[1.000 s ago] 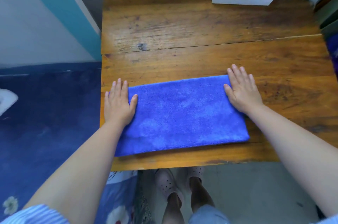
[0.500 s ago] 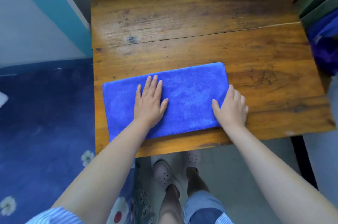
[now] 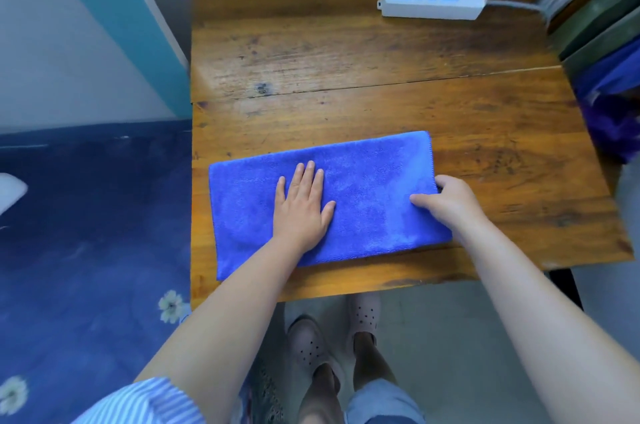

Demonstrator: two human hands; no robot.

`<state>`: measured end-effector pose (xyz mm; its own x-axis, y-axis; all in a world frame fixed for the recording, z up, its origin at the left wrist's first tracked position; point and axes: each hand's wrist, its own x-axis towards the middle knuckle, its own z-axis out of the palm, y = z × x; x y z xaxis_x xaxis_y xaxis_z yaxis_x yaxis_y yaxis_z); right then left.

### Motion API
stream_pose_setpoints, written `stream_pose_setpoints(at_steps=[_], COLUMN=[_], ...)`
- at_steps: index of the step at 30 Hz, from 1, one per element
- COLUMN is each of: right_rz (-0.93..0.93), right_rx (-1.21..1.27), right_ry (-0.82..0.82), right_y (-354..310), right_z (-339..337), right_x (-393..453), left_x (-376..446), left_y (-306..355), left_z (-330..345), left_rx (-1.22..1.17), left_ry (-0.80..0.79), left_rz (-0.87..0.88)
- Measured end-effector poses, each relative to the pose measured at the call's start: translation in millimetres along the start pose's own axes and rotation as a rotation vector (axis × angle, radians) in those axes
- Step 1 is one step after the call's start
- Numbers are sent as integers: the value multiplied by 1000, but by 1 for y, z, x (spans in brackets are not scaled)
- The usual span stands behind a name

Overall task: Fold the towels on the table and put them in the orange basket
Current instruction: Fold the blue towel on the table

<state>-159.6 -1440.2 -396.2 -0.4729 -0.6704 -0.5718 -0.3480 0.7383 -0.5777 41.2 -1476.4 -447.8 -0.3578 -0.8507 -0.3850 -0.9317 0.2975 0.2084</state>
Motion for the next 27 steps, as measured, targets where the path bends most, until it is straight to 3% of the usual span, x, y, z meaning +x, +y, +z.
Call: stream_pose_setpoints(at_steps=[3,6,9,13,19,27], right_rz=[-184,-321,-372,-373,-391,-402], right_rx=[78,142,181,174,-8,-261], right_ry=[-148,-241,-310,-347,-348,-418], right_y=[-18,-42,-63,-81,-97,-99], right_z=[-4,11,43,92,157,199], right_x=[-21,-43,-59,-72,-80,-89], left_x=[-4,-20,-42,-72,-108,-128], left_y=[-11,-43,-79,-111,-124,-136], left_z=[-11,-20,-15,-7,9,13], left_rx=[-18,-94,-141,-208,-597,-978], left_ry=[-29,73,282,354,214,220], left_rz=[59,57,58,-32,-273,-456])
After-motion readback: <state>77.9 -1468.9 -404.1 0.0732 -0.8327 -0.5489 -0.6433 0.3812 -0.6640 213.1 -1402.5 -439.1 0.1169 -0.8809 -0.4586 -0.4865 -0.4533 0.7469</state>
